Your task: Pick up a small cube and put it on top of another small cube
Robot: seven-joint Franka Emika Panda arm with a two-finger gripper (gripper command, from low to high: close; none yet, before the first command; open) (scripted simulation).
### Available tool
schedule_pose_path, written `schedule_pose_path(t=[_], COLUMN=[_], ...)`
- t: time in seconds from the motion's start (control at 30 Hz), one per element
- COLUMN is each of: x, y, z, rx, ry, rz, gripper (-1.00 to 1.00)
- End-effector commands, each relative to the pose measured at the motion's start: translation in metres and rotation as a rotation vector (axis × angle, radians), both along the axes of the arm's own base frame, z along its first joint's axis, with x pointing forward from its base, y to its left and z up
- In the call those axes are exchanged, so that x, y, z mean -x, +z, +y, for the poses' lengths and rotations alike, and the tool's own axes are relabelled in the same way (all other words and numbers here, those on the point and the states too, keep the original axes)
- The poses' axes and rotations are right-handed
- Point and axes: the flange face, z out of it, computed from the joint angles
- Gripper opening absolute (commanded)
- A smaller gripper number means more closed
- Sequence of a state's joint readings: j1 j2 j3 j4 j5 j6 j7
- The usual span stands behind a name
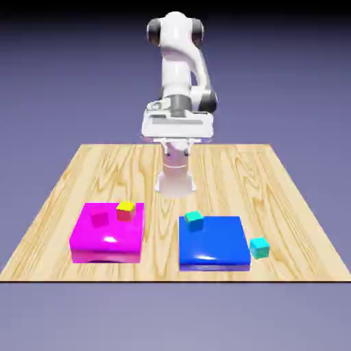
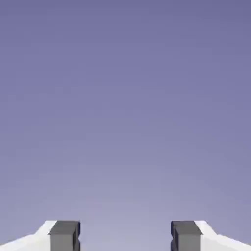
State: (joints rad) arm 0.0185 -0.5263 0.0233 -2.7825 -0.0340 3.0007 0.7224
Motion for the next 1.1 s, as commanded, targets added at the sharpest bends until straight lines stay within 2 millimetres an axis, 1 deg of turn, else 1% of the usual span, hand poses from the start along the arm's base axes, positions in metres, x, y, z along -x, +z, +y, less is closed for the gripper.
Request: schedule_pose_path(t=[0.0,0.1,0.2,0.3,0.4,0.5,0.63,0.9,0.93,0.97,1.07], x=[-0.007,-0.026,-0.039,-0.046,-0.049,-0.047,-0.039,-0.009,-0.007,-0.007,-0.013], y=[-0.008,-0.034,-0.063,-0.094,-0.126,-0.157,-0.197,-0.268,-0.271,-0.271,-0.325], z=[0.012,0.049,0.087,0.124,0.160,0.195,0.239,0.322,0.326,0.326,0.308], rx=[0.043,0.171,0.294,0.414,0.529,0.640,0.782,1.041,1.054,1.054,1.054], ry=[0.051,0.205,0.361,0.519,0.678,0.836,1.043,1.431,1.450,1.450,1.449], rz=[0.042,0.166,0.282,0.391,0.490,0.579,0.679,0.811,0.816,0.816,0.815], gripper=[0.00,0.00,0.00,0.00,0.00,0.00,0.00,0.00,0.00,0.00,0.00])
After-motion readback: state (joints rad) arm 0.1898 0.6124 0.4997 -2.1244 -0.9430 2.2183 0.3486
